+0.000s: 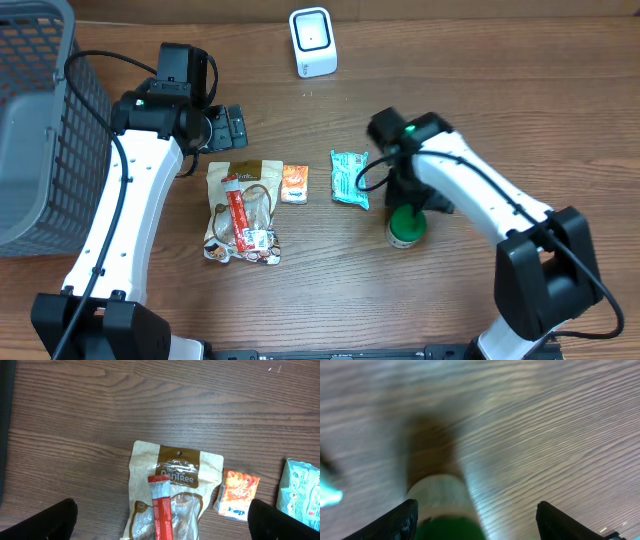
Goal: Scan the item barcode
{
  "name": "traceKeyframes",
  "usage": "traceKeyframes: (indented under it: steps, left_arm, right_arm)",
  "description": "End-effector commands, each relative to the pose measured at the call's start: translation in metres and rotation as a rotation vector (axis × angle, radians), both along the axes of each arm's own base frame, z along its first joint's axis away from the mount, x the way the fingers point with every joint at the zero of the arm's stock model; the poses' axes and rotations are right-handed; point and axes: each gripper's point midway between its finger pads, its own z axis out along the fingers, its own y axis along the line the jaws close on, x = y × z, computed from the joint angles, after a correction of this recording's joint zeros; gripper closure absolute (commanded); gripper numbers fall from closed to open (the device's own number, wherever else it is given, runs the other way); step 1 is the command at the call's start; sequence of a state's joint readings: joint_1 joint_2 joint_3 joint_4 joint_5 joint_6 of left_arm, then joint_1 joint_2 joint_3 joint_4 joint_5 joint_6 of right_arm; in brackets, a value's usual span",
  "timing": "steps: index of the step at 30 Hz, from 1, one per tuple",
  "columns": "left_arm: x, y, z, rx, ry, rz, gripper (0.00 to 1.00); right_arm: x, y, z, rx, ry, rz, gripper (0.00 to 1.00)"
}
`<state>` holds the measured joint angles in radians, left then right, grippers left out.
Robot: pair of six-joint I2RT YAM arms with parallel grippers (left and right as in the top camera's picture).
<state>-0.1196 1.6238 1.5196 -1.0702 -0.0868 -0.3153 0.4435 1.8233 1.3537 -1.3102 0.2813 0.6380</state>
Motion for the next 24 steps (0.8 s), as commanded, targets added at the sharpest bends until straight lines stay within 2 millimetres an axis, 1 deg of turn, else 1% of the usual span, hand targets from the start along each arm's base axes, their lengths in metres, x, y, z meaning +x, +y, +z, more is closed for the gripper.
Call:
traceKeyframes:
  steps: [1, 3, 5, 6, 8, 11, 13, 16, 17, 18, 20, 22, 24]
  left_arm:
    - [0.004, 0.001, 0.005, -0.002, -0.015, 0.016, 0.0]
    - [0.004, 0.001, 0.005, -0.002, -0.015, 0.016, 0.0]
    - [0.004, 0.001, 0.005, -0.002, -0.015, 0.016, 0.0]
    - [0.004, 0.001, 0.005, -0.002, -0.015, 0.016, 0.0]
    - [0.004, 0.001, 0.005, -0.002, -0.015, 0.016, 0.0]
    - [0.004, 0.001, 0.005, -0.002, -0.015, 0.016, 0.0]
    - [0.004, 0.001, 0.005, -0.002, -0.015, 0.016, 0.0]
    - [0.004, 0.001, 0.005, -0.002, -0.015, 0.016, 0.0]
    - [0.004, 0.001, 0.005, -0.002, -0.015, 0.016, 0.0]
    - [0.004, 0.001, 0.005, -0.002, -0.015, 0.016, 0.0]
    - [0.004, 0.001, 0.005, -0.002, -0.015, 0.016, 0.0]
    - [0.004, 0.001, 0.005, -0.002, -0.015, 0.016, 0.0]
    - [0.004, 0.001, 0.005, -0.002, -0.015, 0.016, 0.0]
  right_arm:
    - [0.015, -0.012, 0.016, 0.008, -0.025, 0.019, 0.23]
    - [0.024, -0.01, 0.028, 0.029, -0.053, 0.008, 0.22]
    - [0.035, 0.001, 0.043, 0.083, -0.092, 0.006, 0.22]
    - [0.042, 0.015, 0.051, 0.154, -0.111, 0.004, 0.22]
    - [0.05, 0.044, 0.06, 0.297, -0.134, 0.016, 0.23]
    - [0.058, 0.089, 0.065, 0.481, -0.163, 0.062, 0.26]
    - [0.062, 0.113, 0.066, 0.548, -0.192, 0.108, 0.29]
    - [0.065, 0.149, 0.067, 0.598, -0.253, 0.189, 0.34]
    - [0.065, 0.161, 0.067, 0.613, -0.271, 0.218, 0.36]
    - [0.063, 0.183, 0.066, 0.636, -0.3, 0.271, 0.4]
    - [0.06, 0.206, 0.061, 0.623, -0.331, 0.33, 0.46]
    - [0.059, 0.219, 0.054, 0.584, -0.361, 0.368, 0.52]
    - [0.057, 0.232, 0.047, 0.553, -0.386, 0.404, 0.53]
